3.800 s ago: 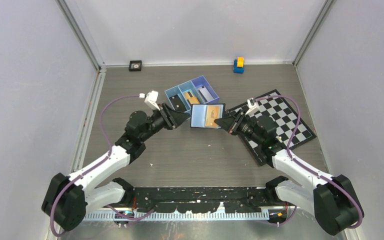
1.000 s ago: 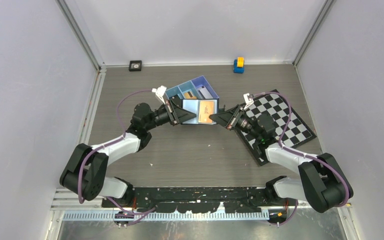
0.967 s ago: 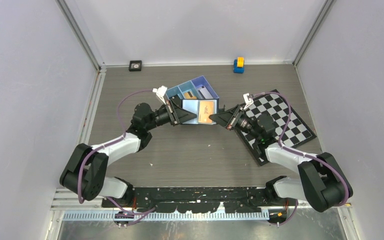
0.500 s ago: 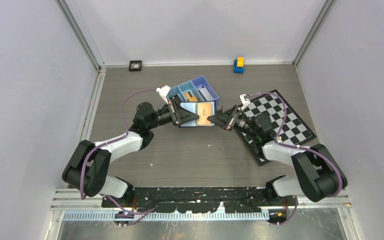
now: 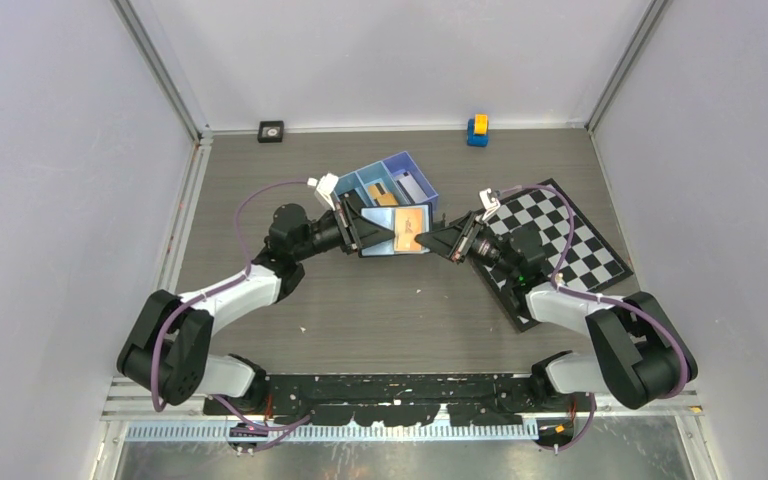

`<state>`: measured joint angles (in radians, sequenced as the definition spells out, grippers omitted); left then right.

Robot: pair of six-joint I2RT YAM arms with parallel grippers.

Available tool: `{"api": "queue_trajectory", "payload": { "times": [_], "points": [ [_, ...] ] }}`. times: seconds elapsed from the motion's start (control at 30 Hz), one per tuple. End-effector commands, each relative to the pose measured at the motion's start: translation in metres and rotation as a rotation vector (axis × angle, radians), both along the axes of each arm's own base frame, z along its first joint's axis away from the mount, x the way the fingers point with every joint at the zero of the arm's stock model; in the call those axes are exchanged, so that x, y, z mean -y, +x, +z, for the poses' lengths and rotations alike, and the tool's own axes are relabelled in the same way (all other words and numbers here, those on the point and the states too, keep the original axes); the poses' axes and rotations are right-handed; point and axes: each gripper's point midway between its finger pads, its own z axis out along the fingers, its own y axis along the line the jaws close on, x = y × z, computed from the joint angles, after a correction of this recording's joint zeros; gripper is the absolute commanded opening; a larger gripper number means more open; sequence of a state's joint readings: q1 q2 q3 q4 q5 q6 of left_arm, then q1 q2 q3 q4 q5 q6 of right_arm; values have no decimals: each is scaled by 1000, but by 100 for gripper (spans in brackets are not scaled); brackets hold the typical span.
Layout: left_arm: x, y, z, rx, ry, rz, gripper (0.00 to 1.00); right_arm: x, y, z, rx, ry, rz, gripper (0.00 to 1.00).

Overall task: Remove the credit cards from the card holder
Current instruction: Remove the credit card from the card holder.

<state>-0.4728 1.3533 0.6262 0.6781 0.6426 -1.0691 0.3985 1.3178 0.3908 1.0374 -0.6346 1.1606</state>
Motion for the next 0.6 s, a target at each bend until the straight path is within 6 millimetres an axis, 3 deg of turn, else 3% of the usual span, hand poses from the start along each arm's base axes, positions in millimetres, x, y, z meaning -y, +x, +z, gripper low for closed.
{"api": "queue_trajectory", "payload": {
  "times": [0.0,0.2,0.43,0.57],
  "points": [
    [1,6,15,49,-32,2,30,-4,-2,39,133,56,18,0],
    [8,-4,37,93,-141,-80,23,-5,-1,37,123,60,25,0],
    [10,-4,37,84,-158,-96,22,-6,-1,37,118,73,33,0],
    [9,-9,47,111,-198,-118,12,-6,-1,36,112,72,31,0]
  ]
}}
